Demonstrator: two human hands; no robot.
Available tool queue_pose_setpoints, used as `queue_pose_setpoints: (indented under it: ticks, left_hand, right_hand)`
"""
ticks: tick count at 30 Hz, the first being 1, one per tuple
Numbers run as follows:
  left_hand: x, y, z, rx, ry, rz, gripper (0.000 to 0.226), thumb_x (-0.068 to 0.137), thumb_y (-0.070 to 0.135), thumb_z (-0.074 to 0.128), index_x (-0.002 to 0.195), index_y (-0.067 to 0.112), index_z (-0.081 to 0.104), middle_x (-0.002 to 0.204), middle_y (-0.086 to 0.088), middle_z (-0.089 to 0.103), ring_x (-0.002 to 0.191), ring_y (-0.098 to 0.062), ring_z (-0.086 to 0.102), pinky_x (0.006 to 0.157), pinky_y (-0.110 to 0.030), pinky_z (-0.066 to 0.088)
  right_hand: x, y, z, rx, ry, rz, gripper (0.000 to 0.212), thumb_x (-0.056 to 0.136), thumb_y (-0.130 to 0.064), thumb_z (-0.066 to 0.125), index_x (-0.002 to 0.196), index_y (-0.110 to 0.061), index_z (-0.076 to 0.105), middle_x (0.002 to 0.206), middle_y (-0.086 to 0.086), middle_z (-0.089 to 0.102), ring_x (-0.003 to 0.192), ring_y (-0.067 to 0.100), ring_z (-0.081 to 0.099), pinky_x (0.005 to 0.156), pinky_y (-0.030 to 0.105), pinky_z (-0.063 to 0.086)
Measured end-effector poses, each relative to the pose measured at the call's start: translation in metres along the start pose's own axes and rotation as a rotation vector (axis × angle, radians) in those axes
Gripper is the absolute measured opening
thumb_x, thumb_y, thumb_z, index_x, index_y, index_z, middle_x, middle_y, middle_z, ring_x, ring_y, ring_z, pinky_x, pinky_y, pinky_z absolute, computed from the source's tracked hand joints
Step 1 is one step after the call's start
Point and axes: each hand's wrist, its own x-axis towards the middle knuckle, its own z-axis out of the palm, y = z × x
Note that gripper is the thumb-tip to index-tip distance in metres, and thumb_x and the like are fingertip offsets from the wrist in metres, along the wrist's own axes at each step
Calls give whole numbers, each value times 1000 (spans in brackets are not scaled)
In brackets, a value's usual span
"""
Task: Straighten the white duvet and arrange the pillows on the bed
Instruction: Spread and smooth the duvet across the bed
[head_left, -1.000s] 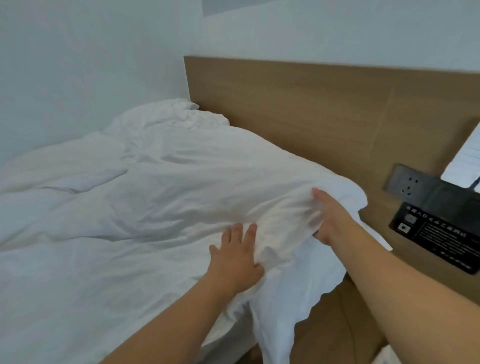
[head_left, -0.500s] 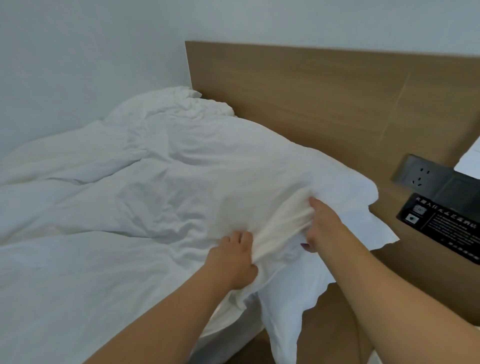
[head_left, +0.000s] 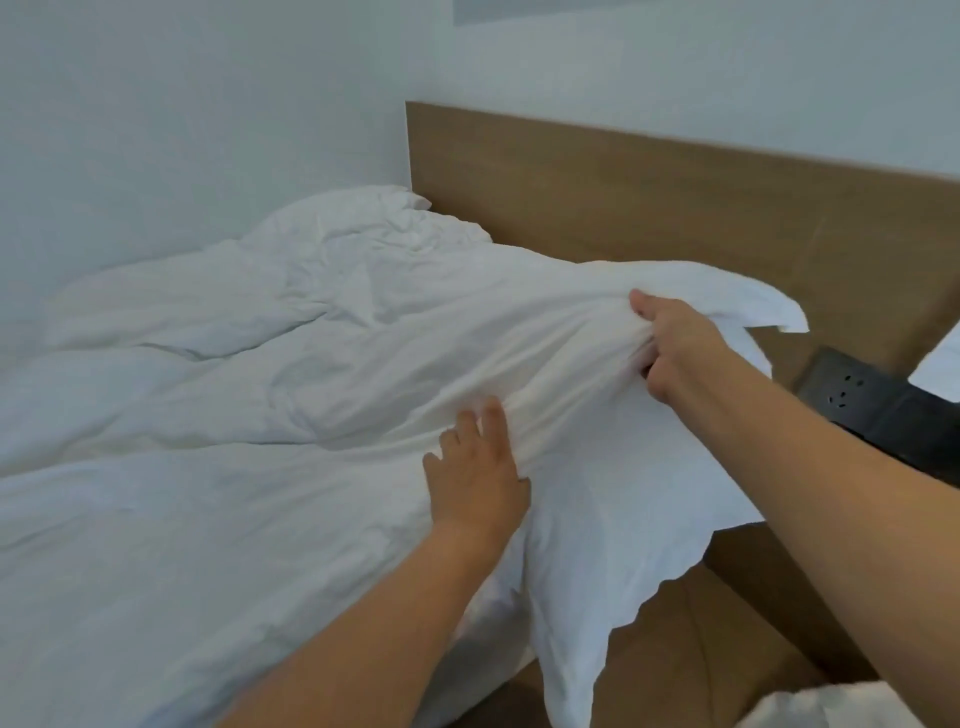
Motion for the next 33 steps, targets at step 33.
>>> queue_pose_setpoints:
  ticks: [33]
  left_hand:
    - [-56, -194, -51, 310, -954, -125, 56, 82, 51, 63, 125, 15, 56, 133, -4, 57, 111, -25, 57, 91, -37, 44]
  right_hand:
    - [-78, 270, 64, -1, -33, 292, 47, 78, -8, 69, 122, 2, 56, 109, 13, 67, 95, 34, 67, 82, 50, 55]
